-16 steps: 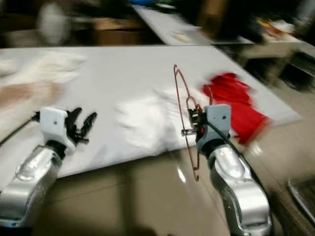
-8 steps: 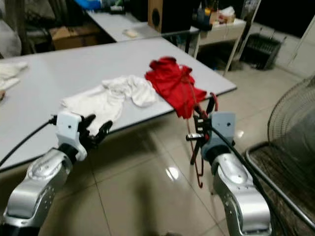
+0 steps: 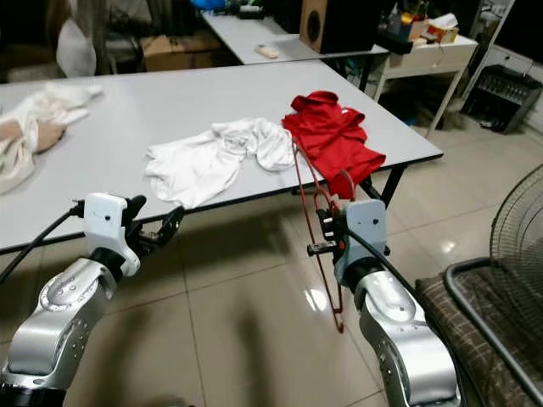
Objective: Hang hanger
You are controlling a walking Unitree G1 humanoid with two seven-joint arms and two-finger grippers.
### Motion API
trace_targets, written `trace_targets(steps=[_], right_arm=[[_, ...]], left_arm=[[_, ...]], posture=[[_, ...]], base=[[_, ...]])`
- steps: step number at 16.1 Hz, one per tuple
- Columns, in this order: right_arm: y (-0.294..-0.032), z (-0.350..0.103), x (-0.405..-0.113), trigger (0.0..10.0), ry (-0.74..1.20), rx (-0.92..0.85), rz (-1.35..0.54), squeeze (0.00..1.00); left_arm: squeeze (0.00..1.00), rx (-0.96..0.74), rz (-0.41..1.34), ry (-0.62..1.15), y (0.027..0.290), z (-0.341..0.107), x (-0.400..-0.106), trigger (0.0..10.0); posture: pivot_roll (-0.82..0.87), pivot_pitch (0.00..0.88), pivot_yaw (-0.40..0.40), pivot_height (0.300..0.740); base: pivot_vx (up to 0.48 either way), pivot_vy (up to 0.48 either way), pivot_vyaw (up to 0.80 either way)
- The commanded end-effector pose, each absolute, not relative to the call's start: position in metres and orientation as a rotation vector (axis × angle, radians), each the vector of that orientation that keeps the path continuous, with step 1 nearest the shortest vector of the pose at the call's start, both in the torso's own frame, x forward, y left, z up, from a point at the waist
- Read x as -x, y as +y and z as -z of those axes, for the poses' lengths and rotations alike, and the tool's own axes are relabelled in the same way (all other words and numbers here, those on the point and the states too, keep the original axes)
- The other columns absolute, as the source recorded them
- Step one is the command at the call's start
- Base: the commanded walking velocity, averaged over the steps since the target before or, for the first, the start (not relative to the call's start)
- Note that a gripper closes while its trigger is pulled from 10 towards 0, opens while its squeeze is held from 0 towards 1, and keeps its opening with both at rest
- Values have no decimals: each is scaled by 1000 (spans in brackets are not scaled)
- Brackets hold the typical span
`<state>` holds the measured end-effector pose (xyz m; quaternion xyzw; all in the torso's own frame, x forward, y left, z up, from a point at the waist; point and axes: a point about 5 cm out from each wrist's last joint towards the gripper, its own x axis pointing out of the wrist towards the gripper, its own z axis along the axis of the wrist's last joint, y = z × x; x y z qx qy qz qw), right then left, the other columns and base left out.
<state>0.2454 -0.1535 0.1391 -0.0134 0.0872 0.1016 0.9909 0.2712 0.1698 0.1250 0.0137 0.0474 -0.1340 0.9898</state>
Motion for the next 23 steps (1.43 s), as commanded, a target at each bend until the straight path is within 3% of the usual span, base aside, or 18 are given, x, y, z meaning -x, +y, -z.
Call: trace_targets(steps=[1,23], right_arm=[[-157,-143,-246,10000,152,34,-196,0],[-160,-144,-250,10000,127,46,-205,0]], left_arm=[[1000,-30,271,76,168,-129,-274,10000],[1000,-37,274,72,170,-130,-280,10000]], posture=[[-101,0,-40,740],[-99,0,-27,740]], base=[[240,0,0],[303,0,-95]])
